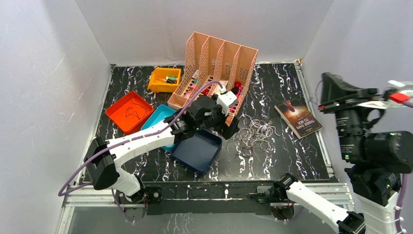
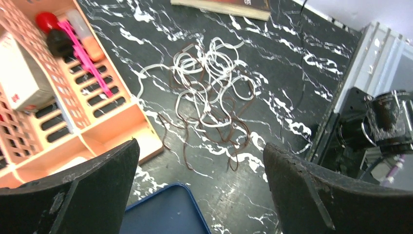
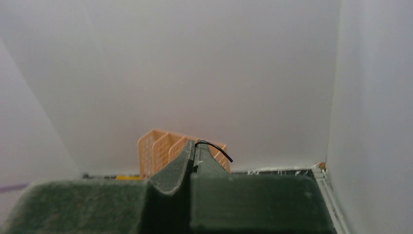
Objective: Untangle the cables
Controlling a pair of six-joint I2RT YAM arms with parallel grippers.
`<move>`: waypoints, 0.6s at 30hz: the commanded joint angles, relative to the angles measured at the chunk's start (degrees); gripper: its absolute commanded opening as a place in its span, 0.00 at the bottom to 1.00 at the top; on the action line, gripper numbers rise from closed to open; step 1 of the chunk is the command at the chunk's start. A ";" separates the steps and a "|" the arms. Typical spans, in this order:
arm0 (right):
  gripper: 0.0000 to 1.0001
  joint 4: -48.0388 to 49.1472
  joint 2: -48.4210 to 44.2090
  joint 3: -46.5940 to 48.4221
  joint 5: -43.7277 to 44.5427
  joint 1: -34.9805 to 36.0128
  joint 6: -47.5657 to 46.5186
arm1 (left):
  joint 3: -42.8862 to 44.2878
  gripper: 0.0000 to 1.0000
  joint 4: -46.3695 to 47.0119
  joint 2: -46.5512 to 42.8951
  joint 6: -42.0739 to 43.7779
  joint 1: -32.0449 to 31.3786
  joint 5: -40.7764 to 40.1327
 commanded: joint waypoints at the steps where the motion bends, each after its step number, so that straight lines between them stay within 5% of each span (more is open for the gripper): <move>1: 0.04 -9.42 -0.52 -4.44 -11.02 0.30 4.98 | 5.91 0.98 -7.38 -3.57 4.76 0.02 -5.56; 11: 0.02 -12.25 -4.82 -17.05 -25.84 0.34 9.93 | 11.92 0.98 -12.15 -4.24 19.52 0.01 -18.69; 18: 0.02 -15.74 -3.95 -22.75 -40.85 0.32 12.05 | 14.32 0.98 -11.81 -4.15 20.94 -0.03 -25.77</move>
